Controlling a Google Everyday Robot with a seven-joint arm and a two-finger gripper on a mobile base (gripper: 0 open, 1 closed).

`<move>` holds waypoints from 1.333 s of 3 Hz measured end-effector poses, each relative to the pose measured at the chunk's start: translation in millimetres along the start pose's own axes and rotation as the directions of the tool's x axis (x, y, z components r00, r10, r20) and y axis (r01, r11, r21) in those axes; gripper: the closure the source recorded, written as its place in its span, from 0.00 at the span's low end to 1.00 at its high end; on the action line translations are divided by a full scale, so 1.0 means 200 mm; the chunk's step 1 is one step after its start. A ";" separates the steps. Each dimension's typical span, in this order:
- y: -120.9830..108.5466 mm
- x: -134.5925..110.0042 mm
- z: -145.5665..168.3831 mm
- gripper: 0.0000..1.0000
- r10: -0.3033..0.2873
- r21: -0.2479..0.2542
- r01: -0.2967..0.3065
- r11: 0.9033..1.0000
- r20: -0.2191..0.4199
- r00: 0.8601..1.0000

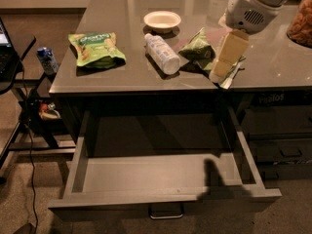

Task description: Place blue plastic bottle into top drawer

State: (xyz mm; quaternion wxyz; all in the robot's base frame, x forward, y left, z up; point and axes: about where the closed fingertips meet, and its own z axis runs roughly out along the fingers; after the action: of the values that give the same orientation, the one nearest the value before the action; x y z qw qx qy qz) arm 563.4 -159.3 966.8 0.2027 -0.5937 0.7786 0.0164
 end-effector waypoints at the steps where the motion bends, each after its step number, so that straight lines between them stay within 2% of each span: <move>1: 0.00 0.00 0.00 0.00 0.000 0.000 0.000 1.000 0.000 1.000; 2: -0.07 -0.06 0.03 0.00 0.003 0.013 -0.004 1.000 0.019 1.000; 3: -0.29 -0.22 0.11 0.00 0.036 -0.009 -0.036 0.999 0.039 0.999; 4: -0.31 -0.23 0.13 0.00 0.036 -0.007 -0.036 0.999 0.053 0.998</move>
Offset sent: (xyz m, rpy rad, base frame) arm 0.0349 0.0143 0.0038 0.0349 -0.0308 -0.0103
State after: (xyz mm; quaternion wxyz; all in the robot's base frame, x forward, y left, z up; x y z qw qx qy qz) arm 637.6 -128.4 971.9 0.2215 -0.5796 0.7833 0.0382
